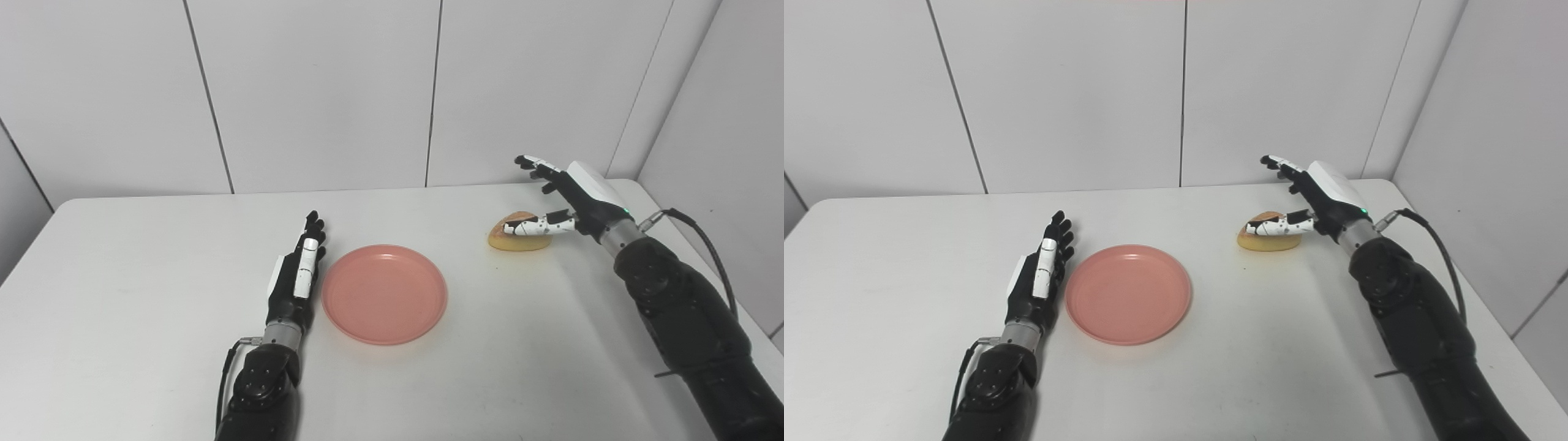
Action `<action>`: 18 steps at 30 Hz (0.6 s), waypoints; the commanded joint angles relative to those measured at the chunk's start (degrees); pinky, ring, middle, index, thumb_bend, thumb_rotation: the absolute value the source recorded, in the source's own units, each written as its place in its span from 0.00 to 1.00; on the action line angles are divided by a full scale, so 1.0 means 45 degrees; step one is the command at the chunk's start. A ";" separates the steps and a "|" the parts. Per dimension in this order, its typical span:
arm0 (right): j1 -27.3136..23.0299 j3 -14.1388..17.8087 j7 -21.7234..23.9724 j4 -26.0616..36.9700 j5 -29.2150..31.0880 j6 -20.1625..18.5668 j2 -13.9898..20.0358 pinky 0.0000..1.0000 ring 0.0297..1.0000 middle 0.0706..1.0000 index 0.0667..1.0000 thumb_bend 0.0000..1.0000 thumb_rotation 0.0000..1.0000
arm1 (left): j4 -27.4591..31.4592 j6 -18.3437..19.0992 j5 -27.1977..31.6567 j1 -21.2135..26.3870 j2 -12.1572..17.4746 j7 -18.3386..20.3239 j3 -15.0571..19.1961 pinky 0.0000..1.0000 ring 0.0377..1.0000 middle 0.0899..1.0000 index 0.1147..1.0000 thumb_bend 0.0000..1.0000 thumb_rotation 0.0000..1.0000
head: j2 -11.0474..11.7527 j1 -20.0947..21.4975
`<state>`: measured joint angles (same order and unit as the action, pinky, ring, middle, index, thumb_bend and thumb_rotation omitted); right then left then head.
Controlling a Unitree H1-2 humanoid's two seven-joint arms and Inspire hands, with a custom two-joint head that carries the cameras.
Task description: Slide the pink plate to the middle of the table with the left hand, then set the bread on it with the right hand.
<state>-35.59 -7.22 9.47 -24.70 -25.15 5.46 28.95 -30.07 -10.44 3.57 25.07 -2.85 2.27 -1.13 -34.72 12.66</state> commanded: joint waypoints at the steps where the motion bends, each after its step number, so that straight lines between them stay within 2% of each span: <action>1: -0.0820 0.0035 -0.0098 -0.0089 0.0052 0.0201 0.0235 0.72 0.82 0.87 0.86 0.82 0.39 | 0.0050 -0.0294 0.0045 -0.0103 0.0169 0.0166 0.0066 1.00 1.00 1.00 1.00 0.71 1.00 | 0.0010 0.0026; 5: -0.1076 -0.0163 -0.0050 -0.0573 0.0034 0.0229 0.0134 0.76 0.85 0.87 0.85 0.79 0.35 | 0.0026 -0.0294 0.0195 -0.0104 0.0143 0.0247 0.0156 1.00 1.00 1.00 1.00 0.70 1.00 | 0.0010 0.0026; 18: -0.1767 -0.1287 0.0121 -0.1542 -0.1053 0.0020 0.0203 0.75 0.85 0.88 0.87 0.80 0.39 | 0.0487 0.0017 0.0685 -0.0261 0.0136 0.0715 0.0214 1.00 1.00 1.00 1.00 0.70 1.00 | -0.0053 0.0131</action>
<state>-39.89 -13.11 10.67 -32.00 -29.34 5.41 28.39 -28.46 -10.03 6.33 24.27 -2.58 4.83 -0.35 -34.98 13.27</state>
